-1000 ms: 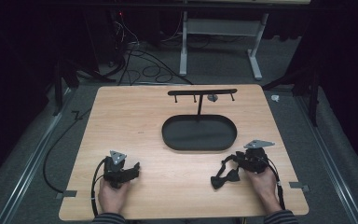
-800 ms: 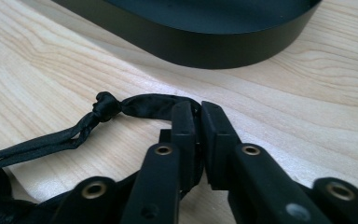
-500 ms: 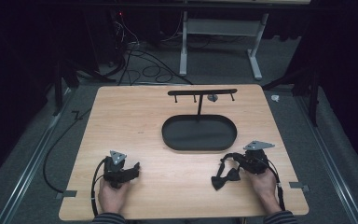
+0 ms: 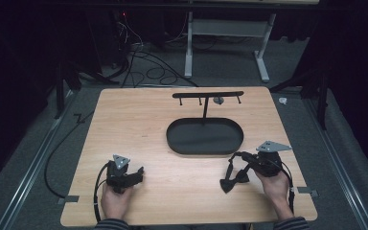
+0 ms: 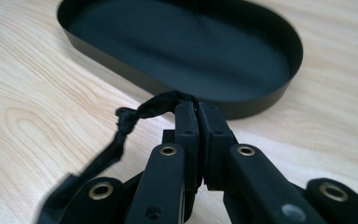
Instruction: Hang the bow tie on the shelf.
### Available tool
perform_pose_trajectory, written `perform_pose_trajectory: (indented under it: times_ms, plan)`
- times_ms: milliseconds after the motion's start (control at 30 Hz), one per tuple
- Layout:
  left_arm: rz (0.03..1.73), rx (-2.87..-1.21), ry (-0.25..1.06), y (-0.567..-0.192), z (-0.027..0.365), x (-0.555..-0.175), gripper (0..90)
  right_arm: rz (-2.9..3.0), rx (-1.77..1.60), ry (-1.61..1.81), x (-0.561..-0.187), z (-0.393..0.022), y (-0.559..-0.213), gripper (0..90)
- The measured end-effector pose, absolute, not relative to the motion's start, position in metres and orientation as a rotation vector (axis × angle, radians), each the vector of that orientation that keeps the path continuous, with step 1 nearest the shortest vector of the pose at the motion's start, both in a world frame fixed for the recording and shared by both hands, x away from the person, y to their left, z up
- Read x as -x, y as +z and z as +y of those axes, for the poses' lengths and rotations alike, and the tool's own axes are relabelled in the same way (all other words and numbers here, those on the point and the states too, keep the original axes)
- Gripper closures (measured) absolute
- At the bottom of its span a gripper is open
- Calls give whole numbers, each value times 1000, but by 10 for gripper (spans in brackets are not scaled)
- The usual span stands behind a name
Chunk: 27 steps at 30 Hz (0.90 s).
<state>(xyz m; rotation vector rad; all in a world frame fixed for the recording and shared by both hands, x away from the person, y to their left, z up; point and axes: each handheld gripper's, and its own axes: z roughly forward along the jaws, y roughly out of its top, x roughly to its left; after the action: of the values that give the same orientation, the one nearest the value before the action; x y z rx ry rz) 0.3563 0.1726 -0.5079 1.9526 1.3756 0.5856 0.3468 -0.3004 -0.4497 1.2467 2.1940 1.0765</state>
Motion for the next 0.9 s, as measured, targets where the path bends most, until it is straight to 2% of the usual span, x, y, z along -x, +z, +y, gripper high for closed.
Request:
perform_pose_trajectory:
  times_ms: [400, 900]
  plan:
    - [1372, -1952, 584, -508, 173, -356, 228, 2163, -1179, 1117, -342, -293, -421, 890]
    - [1372, -1952, 585, -508, 173, -356, 229, 2142, -1107, 1144, -355, -284, -386, 890]
